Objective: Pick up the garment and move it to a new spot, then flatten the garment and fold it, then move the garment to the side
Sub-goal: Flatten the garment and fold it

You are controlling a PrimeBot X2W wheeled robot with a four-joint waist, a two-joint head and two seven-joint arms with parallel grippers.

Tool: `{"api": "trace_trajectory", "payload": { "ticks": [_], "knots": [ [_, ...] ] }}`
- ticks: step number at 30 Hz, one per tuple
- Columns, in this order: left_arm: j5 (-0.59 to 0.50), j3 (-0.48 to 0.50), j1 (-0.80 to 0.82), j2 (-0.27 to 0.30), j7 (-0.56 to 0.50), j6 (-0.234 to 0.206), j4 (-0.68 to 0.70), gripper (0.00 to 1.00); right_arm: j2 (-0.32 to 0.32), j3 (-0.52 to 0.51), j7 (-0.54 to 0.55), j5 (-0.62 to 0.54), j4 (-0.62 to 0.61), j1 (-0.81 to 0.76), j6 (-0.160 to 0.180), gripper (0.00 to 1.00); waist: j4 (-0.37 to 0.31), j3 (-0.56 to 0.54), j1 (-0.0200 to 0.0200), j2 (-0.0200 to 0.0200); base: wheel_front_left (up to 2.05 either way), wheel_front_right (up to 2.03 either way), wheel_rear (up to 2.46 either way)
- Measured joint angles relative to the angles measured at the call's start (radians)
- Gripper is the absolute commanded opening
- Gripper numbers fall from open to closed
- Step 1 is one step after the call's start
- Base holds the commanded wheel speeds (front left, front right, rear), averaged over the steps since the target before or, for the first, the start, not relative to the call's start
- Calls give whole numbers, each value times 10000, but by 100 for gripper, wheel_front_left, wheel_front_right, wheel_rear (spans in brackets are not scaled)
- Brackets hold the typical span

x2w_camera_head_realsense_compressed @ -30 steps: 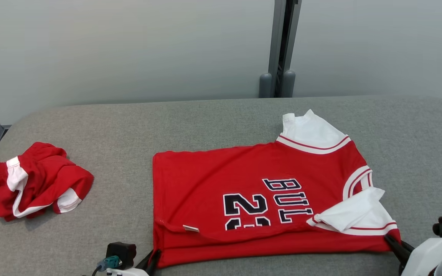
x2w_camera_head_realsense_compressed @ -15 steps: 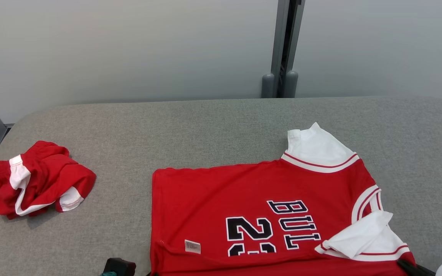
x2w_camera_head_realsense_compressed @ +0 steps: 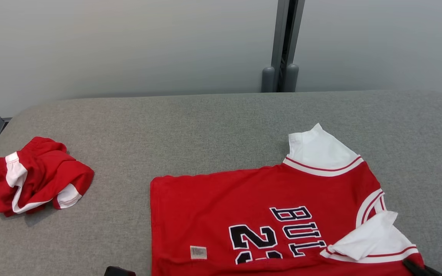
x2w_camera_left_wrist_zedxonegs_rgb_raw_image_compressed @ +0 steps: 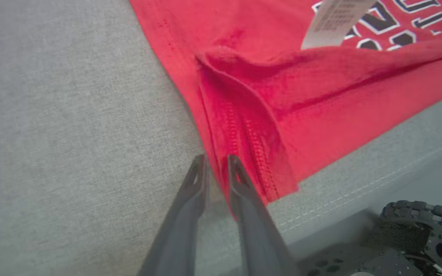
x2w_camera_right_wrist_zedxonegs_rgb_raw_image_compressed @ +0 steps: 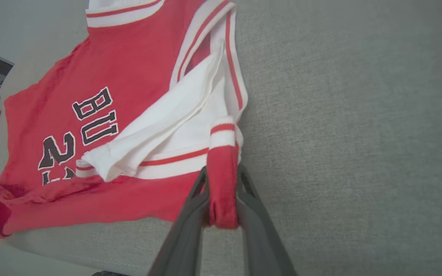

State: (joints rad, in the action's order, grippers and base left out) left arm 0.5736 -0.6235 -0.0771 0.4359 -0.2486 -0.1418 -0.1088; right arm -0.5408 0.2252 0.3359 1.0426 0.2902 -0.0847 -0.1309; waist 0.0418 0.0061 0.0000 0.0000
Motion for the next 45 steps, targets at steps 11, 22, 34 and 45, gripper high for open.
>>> {"api": "trace_trajectory", "payload": {
  "ticks": [11,22,34,45],
  "knots": [
    [-192,343,286,-4,360,-506,370,100,1070,-1365,334,-1452,-1005,-102,2,100,26,131,0,0,0,0,0],
    [-115,1007,1033,-978,2196,-836,132,100,1956,-1894,-1406,-3032,-1626,707,2,100,-116,199,0,0,0,0,0],
    [-353,1267,1971,-1632,3591,-1003,-1613,100,2600,-1267,-3967,-4750,-1220,1720,2,100,-541,427,0,0,0,0,0],
    [-656,1555,3680,-1310,3254,-1396,-3643,100,3076,-951,-4420,-4615,-882,2407,2,100,-1284,1286,0,0,0,0,0]
  ]
}}
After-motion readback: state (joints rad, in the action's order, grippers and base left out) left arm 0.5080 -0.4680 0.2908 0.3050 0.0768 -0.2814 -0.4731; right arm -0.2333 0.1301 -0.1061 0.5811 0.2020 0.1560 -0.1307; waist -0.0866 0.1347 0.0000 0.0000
